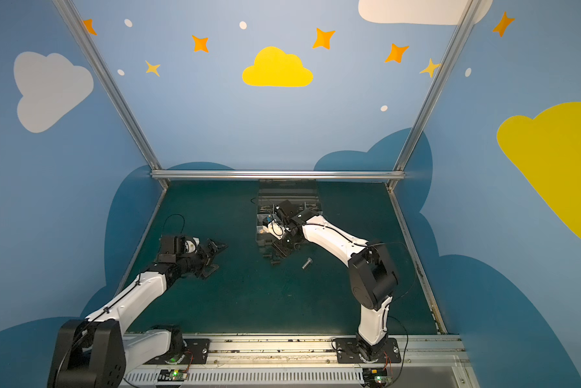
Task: Sort the screws and nuts into containers
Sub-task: Pick up the screw from the center of the table.
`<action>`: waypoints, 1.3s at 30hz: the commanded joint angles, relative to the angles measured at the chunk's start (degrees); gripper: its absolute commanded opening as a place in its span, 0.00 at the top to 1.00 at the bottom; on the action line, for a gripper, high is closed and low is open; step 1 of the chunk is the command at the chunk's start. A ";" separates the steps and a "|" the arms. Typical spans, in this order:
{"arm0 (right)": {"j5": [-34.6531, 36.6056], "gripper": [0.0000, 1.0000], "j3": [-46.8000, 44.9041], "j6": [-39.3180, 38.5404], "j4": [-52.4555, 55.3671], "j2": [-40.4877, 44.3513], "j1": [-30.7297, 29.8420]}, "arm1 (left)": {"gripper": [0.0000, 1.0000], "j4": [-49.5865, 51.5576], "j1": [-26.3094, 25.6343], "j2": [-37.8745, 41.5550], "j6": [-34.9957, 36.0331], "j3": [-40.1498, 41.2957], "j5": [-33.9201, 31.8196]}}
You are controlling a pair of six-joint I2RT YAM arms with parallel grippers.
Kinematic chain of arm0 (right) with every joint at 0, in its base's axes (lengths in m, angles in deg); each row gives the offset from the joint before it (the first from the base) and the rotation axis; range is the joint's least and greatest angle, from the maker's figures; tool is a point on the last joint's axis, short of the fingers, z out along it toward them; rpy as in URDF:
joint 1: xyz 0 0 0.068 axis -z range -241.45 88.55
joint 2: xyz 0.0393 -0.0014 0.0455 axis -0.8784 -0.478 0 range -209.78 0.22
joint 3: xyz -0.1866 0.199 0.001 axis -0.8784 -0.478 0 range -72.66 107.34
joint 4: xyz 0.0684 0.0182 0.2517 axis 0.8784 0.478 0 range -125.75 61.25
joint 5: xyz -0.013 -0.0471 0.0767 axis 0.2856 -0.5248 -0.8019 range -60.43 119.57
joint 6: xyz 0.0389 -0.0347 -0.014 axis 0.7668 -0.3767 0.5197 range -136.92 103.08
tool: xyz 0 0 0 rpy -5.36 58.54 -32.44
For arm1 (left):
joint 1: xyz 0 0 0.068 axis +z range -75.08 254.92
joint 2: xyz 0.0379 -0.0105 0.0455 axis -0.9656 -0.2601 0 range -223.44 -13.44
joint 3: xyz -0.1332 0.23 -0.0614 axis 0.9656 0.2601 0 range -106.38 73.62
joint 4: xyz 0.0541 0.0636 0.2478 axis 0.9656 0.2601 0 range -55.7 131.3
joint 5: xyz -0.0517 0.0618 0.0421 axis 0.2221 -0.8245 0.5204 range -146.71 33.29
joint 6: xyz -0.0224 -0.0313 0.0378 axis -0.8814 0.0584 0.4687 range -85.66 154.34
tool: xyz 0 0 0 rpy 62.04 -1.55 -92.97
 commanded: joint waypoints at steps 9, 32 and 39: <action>-3.17 0.46 -0.29 -4.88 -2.85 -4.88 -2.21 | 0.00 0.35 0.27 0.54 1.13 0.32 0.16; -2.64 0.46 2.33 -5.54 -3.09 -12.70 -4.50 | 0.00 0.26 0.45 0.21 1.21 0.31 0.16; -1.71 0.46 2.11 -5.54 -3.31 -13.34 -5.37 | 0.00 0.26 0.60 0.40 1.29 0.51 0.16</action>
